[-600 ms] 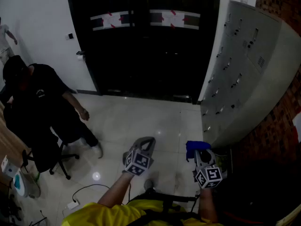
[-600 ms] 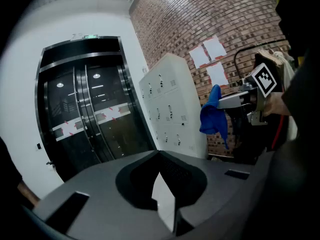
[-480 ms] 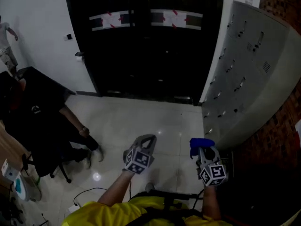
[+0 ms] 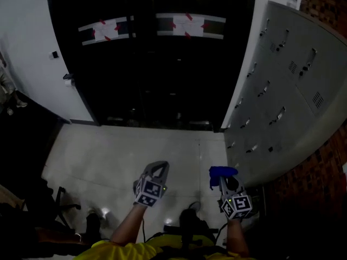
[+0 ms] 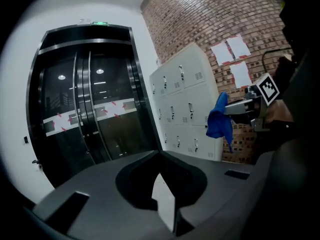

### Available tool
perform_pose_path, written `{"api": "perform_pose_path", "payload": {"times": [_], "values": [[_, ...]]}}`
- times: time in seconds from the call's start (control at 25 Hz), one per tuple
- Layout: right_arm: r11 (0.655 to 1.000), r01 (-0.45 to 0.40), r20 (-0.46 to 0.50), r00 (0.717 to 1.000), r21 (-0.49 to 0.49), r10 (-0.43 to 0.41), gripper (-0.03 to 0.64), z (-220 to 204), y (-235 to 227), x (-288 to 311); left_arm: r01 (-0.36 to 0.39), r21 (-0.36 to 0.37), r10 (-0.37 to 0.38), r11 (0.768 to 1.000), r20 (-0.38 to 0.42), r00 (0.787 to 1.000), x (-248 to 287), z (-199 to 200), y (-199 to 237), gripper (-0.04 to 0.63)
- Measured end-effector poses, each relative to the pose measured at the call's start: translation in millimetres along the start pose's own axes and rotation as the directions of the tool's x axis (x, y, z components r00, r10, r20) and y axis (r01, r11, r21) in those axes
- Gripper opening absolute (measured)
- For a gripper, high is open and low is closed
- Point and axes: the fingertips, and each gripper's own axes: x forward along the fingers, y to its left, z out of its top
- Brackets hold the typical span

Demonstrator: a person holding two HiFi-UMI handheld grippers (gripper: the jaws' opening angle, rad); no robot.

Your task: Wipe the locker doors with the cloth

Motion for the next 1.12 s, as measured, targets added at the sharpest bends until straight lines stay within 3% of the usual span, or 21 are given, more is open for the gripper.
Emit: {"api": "perform_pose_path", "payload": {"times": [0.2,0.4,0.52,0.6,0.72,0.88,1.0,1.12], "values": [[1.0,-0.019,0.017,1.0,0.014,0.018,0.072,0,-80,105,-0.015,0.001,0.015,1.0,-0.002,1.0,115,10,41,0.003],[0.999,-0.047,0.041,0.998,-0.023,0.048,0.072,46,-164,217,-0.049,0.023,0.048,0.999,0.037,0.998,226,70,99,0.003],[0.999,-0.039,0.067,0.997,-0.018,0.04,0.072,66,-160,236,-0.045,0.022,0.044,0.999,0.053,0.998,237,87,125,0.003],[1.0,-0.003,0.069,0.998,-0.004,0.003,0.072,70,-137,224,-0.004,0.042,0.002,0.999,0.055,0.998,223,91,131,0.003],[0.994,0.107,0.067,0.992,0.031,-0.109,0.072,73,-133,178,0.117,0.085,-0.122,0.989,0.054,0.991,228,103,104,0.003],[0.985,0.163,0.073,0.983,0.053,-0.166,0.072,65,-252,138,0.167,0.11,-0.173,0.98,0.046,0.984,317,145,13,0.003],[0.955,0.293,0.087,0.951,0.051,-0.296,0.072,70,-333,141,0.282,0.168,-0.298,0.945,0.077,0.952,415,182,-22,0.002],[0.863,0.5,0.107,0.857,0.069,-0.505,0.072,80,-386,150,0.447,0.265,-0.488,0.855,0.113,0.866,495,222,-38,0.003]]}}
